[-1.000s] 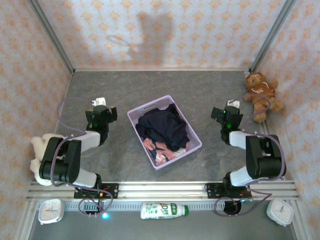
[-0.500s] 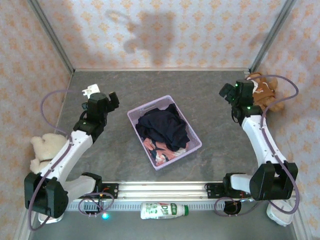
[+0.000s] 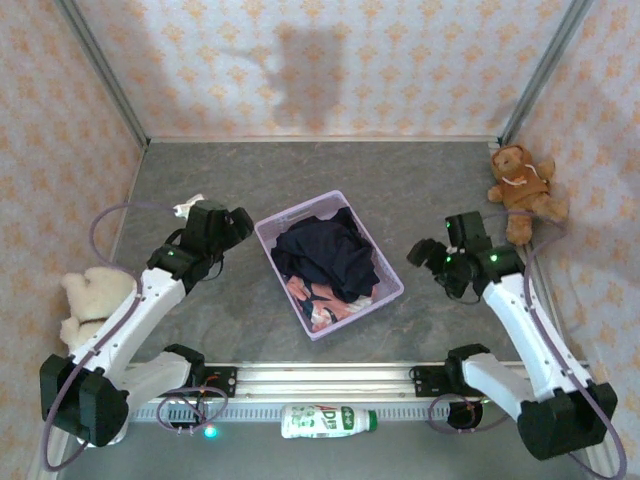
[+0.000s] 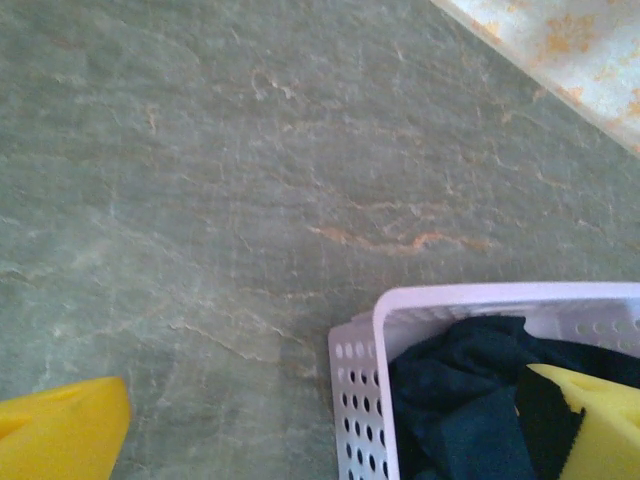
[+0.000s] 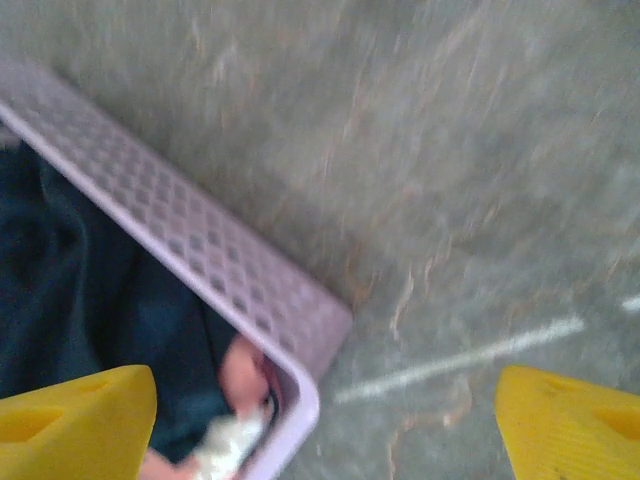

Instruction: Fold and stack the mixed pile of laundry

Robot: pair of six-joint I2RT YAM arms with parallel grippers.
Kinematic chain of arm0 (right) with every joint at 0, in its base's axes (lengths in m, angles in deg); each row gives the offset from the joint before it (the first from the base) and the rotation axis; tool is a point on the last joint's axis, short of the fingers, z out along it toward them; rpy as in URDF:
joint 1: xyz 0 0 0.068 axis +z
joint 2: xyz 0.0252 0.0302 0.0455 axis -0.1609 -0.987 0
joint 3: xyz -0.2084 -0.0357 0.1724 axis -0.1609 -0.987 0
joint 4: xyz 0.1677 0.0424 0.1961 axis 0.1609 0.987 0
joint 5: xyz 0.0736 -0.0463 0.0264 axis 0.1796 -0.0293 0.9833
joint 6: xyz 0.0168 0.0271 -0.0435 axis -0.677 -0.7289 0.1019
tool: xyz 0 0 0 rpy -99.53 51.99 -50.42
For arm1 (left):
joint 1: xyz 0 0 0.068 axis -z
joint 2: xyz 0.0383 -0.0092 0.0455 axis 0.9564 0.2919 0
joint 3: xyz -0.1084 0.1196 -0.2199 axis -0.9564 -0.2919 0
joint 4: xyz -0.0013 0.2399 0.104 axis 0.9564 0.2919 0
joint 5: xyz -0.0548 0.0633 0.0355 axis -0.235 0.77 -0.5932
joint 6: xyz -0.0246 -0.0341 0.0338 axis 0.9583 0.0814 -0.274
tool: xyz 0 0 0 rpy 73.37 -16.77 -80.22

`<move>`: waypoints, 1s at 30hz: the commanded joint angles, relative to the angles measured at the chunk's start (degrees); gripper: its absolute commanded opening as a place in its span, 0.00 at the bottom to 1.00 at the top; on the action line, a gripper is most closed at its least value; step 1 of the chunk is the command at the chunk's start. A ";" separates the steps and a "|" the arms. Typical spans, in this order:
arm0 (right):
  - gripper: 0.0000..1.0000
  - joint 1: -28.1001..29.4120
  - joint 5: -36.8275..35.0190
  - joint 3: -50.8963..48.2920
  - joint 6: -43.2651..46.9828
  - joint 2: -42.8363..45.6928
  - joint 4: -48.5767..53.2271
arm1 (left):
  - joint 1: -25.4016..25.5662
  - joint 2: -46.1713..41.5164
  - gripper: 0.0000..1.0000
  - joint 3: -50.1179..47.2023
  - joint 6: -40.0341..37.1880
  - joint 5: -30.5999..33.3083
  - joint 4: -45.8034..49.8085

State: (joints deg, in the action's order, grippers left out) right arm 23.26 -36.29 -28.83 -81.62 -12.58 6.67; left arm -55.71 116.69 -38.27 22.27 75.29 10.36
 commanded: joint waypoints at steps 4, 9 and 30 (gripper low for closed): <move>0.75 8.52 4.57 -7.33 -6.79 1.06 -1.95 | 3.33 3.81 1.00 2.40 3.65 -0.99 1.45; 0.66 9.58 6.04 -10.62 -9.91 -1.71 -12.79 | 5.75 6.81 1.00 3.73 5.10 -0.51 1.91; 0.44 10.44 -1.22 21.12 -7.31 -46.47 -31.74 | 7.10 13.55 1.00 15.96 1.61 1.34 13.85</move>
State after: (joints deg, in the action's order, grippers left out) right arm 33.35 -35.22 -15.21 -90.61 -53.91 -22.81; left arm -49.00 129.39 -24.47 24.33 74.20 18.19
